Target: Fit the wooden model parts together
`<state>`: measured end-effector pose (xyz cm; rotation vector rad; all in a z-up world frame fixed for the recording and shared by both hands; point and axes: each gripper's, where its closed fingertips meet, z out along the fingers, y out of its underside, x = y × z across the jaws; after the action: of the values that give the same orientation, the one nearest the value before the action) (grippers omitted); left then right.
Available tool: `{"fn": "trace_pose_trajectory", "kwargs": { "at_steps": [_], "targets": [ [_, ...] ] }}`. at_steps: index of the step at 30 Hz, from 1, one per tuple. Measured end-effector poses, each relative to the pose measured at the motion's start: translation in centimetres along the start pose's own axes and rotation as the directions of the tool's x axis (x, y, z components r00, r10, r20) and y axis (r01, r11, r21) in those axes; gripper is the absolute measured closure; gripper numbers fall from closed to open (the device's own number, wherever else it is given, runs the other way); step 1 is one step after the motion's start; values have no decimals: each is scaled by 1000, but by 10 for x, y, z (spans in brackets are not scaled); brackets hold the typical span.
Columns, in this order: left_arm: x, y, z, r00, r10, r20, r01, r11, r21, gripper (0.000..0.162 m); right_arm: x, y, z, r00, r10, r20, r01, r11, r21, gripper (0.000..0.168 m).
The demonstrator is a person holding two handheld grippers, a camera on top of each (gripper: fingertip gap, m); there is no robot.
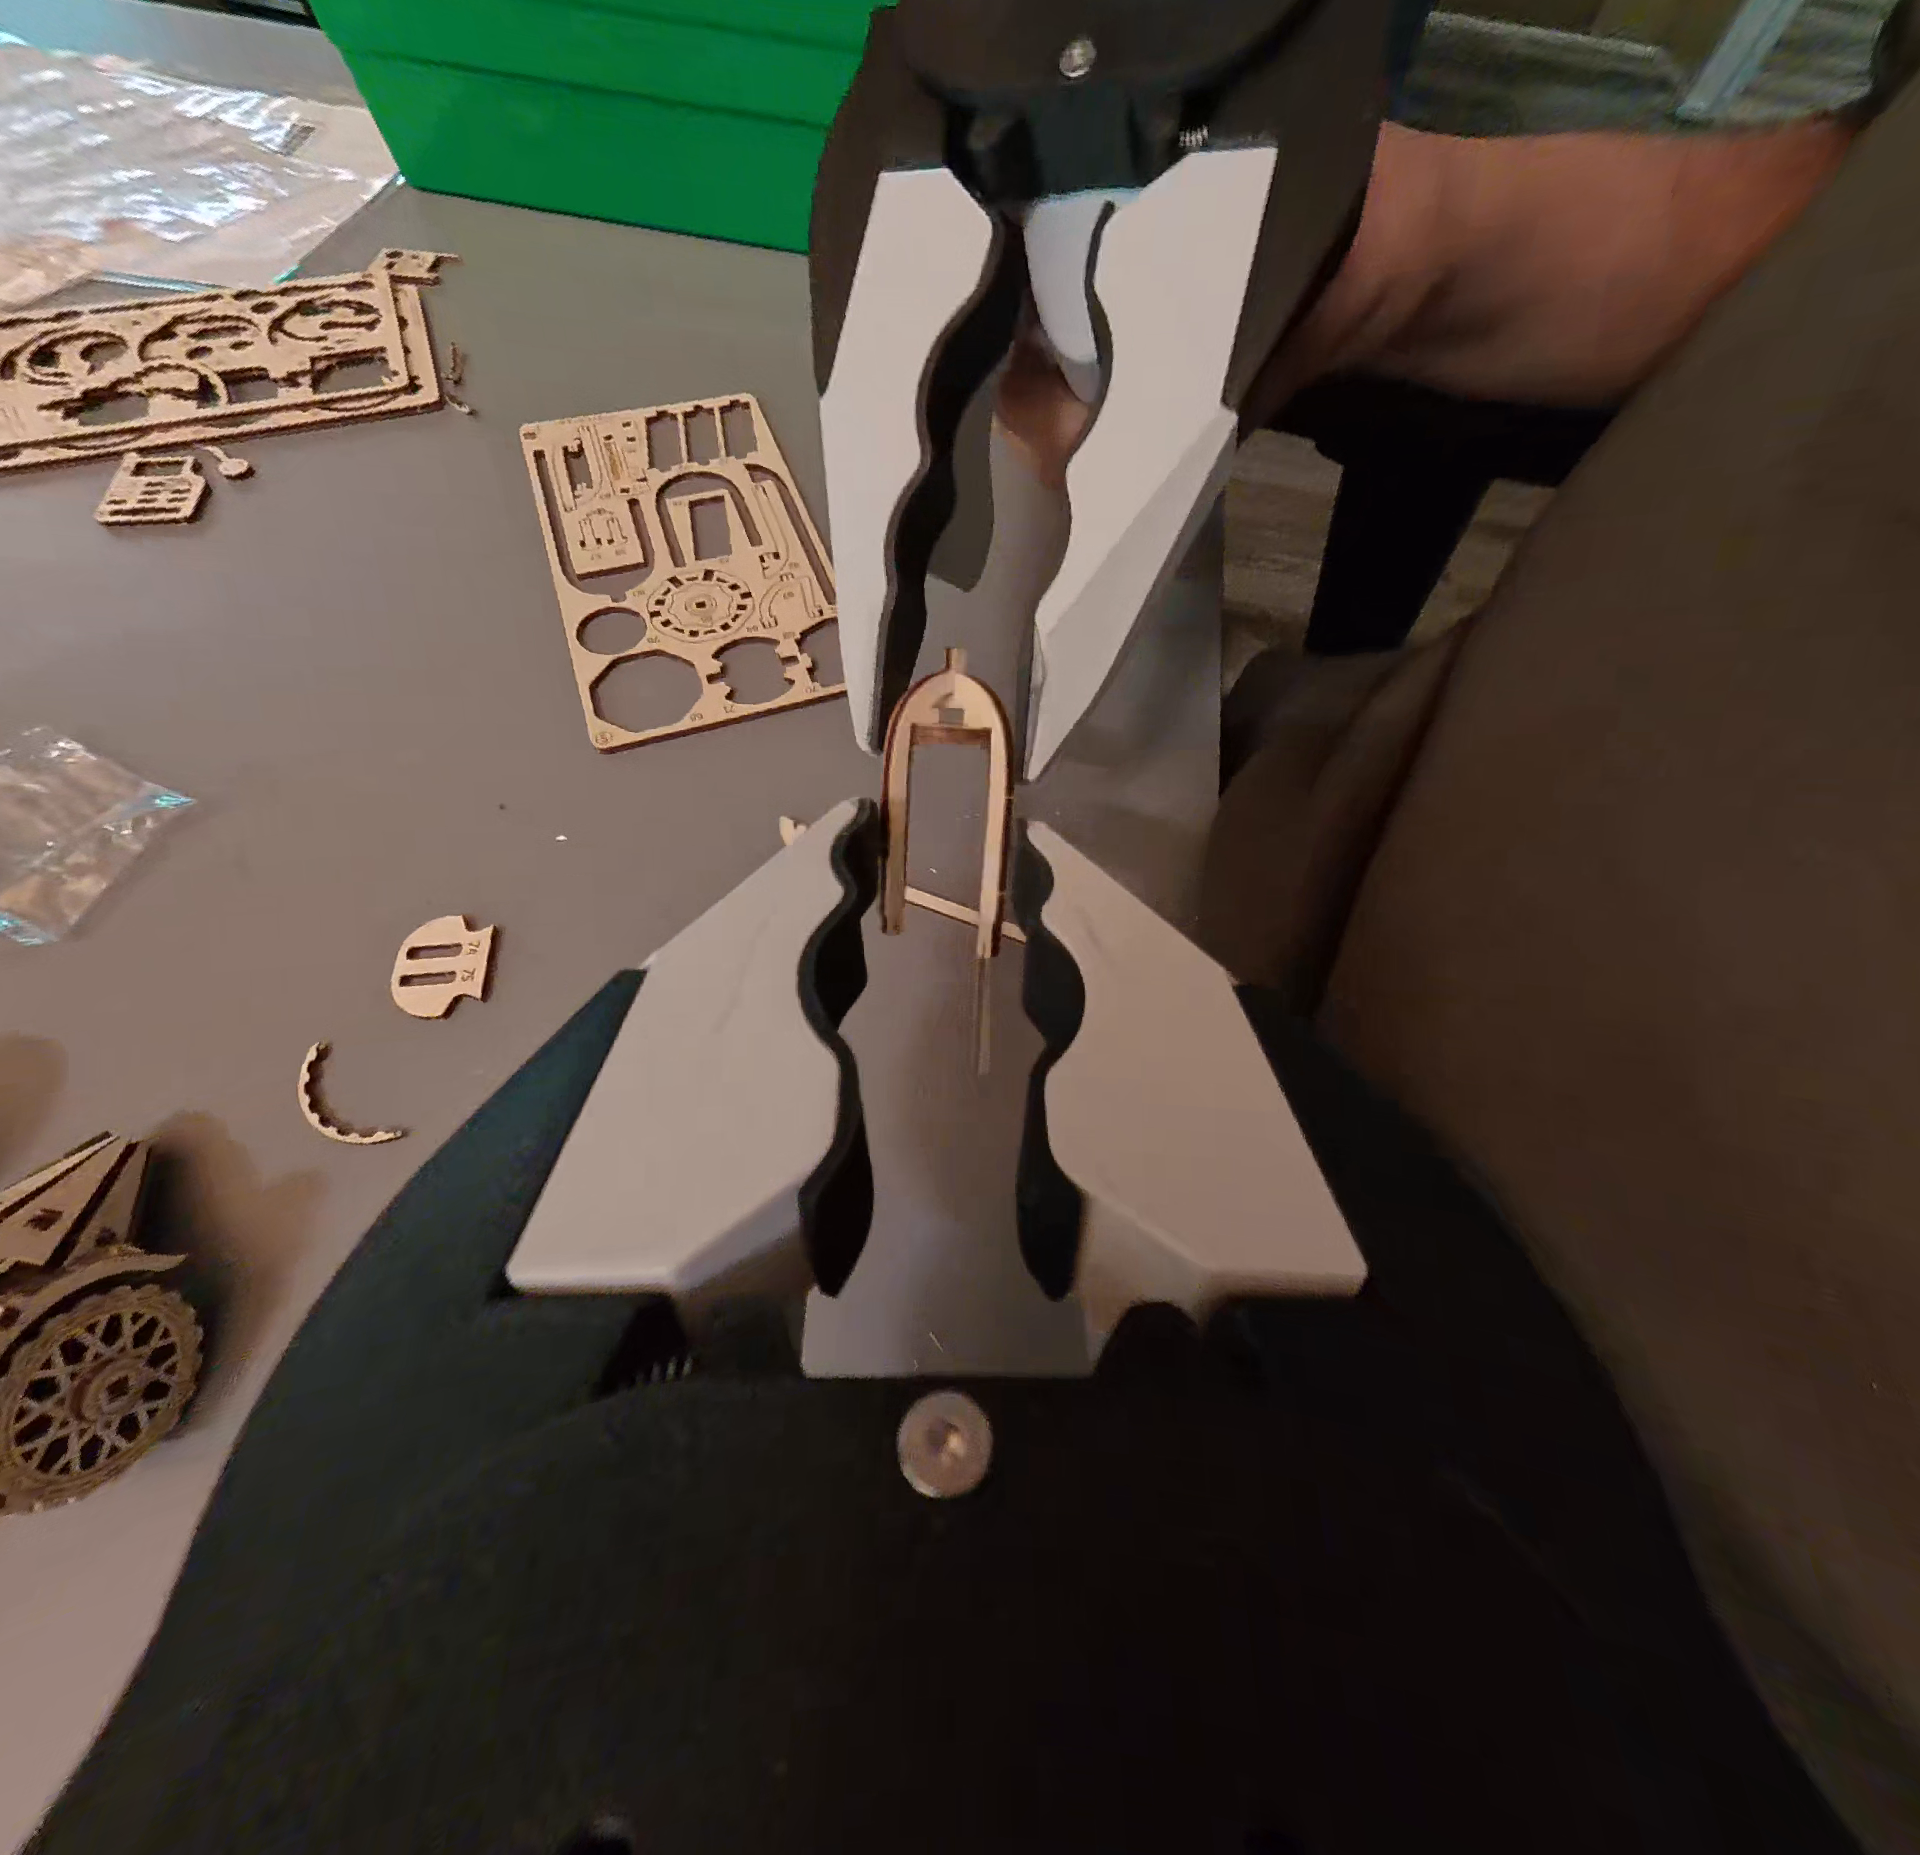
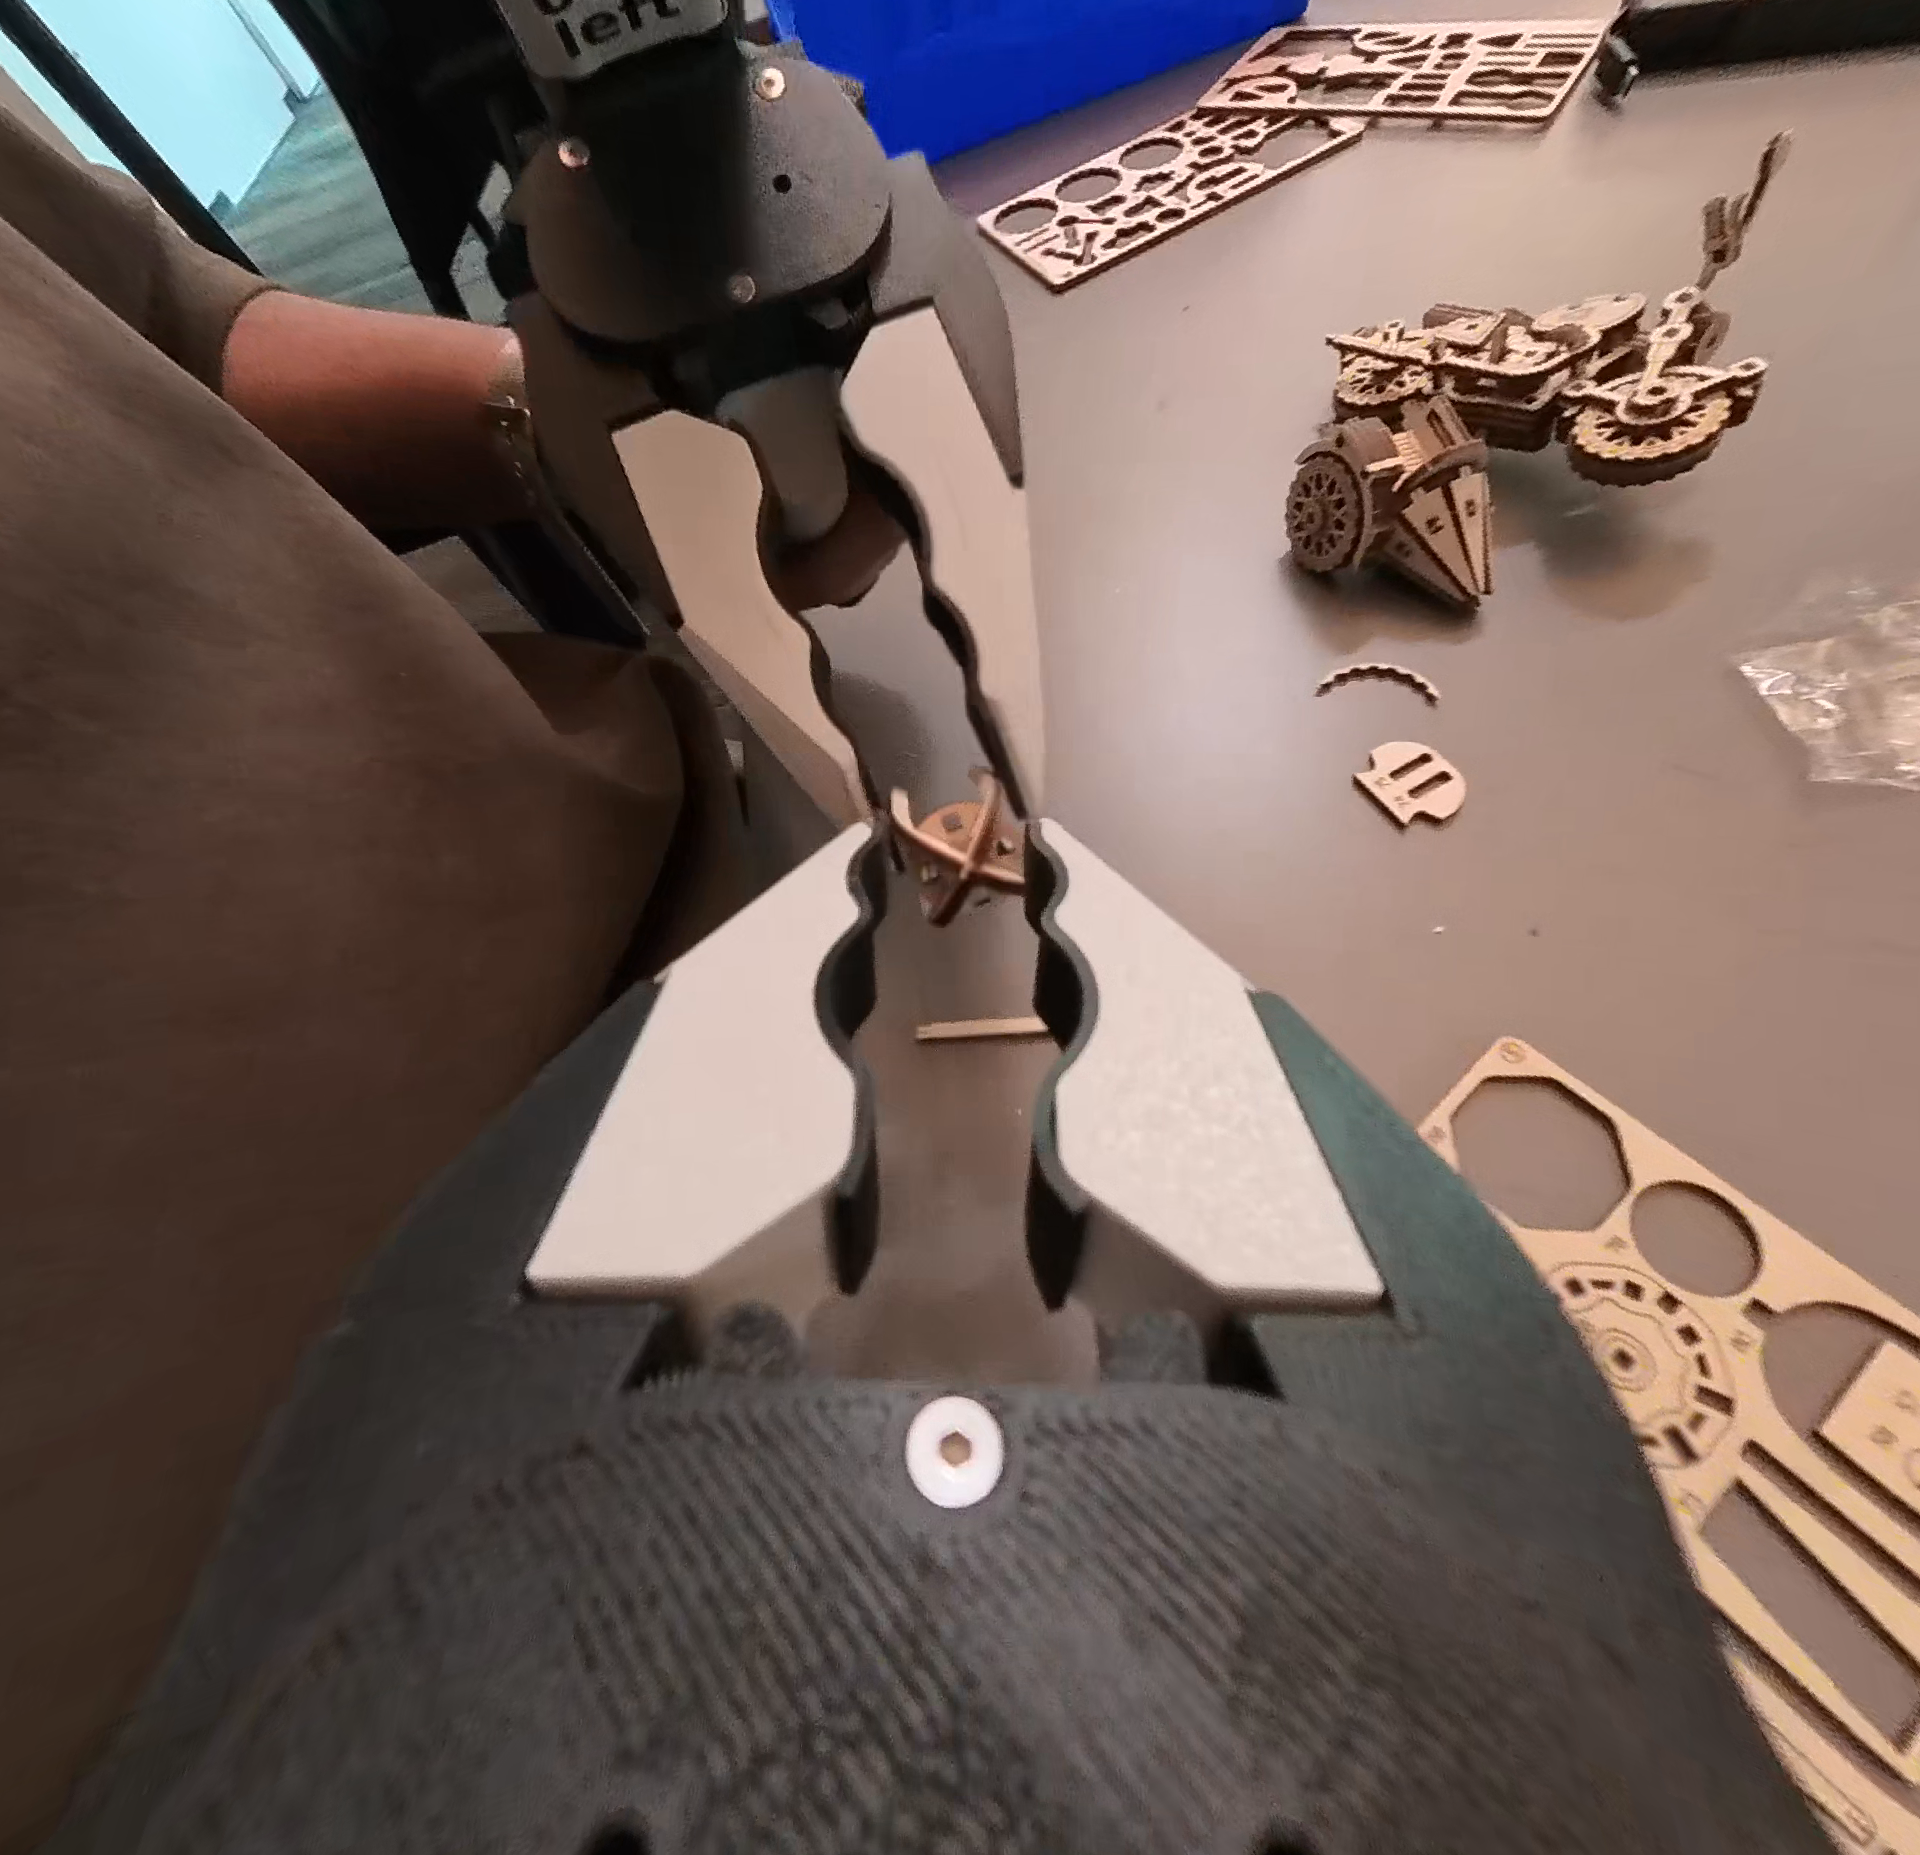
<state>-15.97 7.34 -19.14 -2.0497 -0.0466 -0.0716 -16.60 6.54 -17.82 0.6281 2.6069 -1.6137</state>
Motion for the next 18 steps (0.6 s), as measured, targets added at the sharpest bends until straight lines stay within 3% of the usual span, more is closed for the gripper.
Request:
{"fn": "trace_pose_trajectory", "kwargs": {
  "at_steps": [6,11,14,18],
  "targets": [
    [-2,-2,-1,1000,-6,-1,6,1000,16,140,1,-5,-3,1000,-7,-5,7,1000,25,142],
    [-16,-10,-13,998,-28,48,24,997,79,140,23,-26,-25,995,45,-92,-28,983,179,118],
    [-28,-19,-26,994,-71,83,57,986,155,140,45,-33,-42,977,55,-204,0,966,258,116],
    [-42,-21,-40,979,-44,201,9,986,168,140,72,-33,-51,861,-112,-497,223,960,170,105]
  ]
}}
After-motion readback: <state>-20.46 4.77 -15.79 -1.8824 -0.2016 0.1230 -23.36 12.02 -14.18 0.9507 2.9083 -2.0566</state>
